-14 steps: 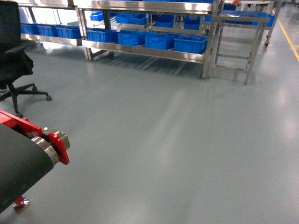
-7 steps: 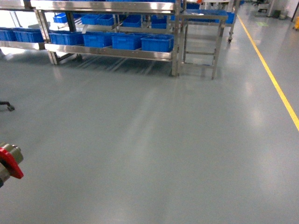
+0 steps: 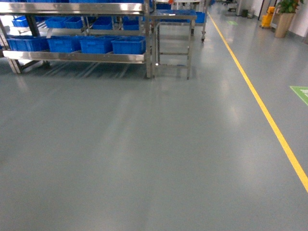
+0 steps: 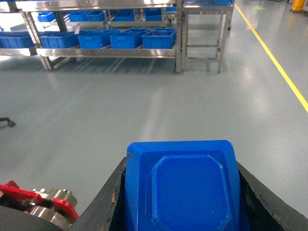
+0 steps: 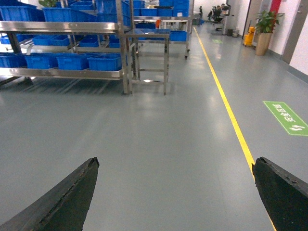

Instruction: Pick blue part to blue bin on bottom shelf

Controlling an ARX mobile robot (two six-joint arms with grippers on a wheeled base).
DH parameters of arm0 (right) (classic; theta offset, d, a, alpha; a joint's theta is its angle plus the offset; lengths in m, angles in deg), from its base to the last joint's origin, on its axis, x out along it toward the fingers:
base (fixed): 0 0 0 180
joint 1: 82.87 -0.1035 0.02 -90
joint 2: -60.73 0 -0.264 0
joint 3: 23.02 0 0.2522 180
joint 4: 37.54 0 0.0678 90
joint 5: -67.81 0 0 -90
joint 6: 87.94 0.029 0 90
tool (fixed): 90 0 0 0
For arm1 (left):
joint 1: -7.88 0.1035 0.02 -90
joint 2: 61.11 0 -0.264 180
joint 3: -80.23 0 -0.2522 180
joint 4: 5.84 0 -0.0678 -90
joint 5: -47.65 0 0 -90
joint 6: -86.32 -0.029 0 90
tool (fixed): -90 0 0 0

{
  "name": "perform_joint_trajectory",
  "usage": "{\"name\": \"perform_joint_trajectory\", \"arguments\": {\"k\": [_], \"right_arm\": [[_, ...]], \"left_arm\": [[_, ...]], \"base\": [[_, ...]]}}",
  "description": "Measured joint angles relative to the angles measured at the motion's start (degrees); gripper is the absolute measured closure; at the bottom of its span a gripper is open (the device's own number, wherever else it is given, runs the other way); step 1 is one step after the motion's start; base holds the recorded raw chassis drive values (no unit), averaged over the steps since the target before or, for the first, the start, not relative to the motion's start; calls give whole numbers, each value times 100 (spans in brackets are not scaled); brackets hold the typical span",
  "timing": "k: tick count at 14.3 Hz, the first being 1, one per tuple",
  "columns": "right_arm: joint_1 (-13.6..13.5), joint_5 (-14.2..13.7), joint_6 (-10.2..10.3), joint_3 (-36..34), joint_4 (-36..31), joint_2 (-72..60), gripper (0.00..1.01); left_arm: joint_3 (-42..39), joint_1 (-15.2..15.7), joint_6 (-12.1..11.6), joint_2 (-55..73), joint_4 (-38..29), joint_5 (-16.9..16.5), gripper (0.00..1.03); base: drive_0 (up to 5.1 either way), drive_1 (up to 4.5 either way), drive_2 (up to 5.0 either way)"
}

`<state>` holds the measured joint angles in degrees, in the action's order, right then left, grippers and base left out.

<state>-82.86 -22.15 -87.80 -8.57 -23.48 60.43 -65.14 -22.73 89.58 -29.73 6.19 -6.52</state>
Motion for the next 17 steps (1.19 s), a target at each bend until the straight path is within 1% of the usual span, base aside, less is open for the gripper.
{"name": "perform_joint_trajectory", "arguments": {"k": [4,9,17], "right_arm": [[2,-9,0,0,0,0,3],[0,-4,0,0,-9,0,3],[0,-4,0,0,-2,0,3]], "left_arm": [[0,-22,0,15,2,-26,60],[0,-4,0,-20,-7,-2,60],[0,-4,0,-2,4,-4,60]], "base": [[-119,-119,-119],[0,0,0],[9,421,-403]]}}
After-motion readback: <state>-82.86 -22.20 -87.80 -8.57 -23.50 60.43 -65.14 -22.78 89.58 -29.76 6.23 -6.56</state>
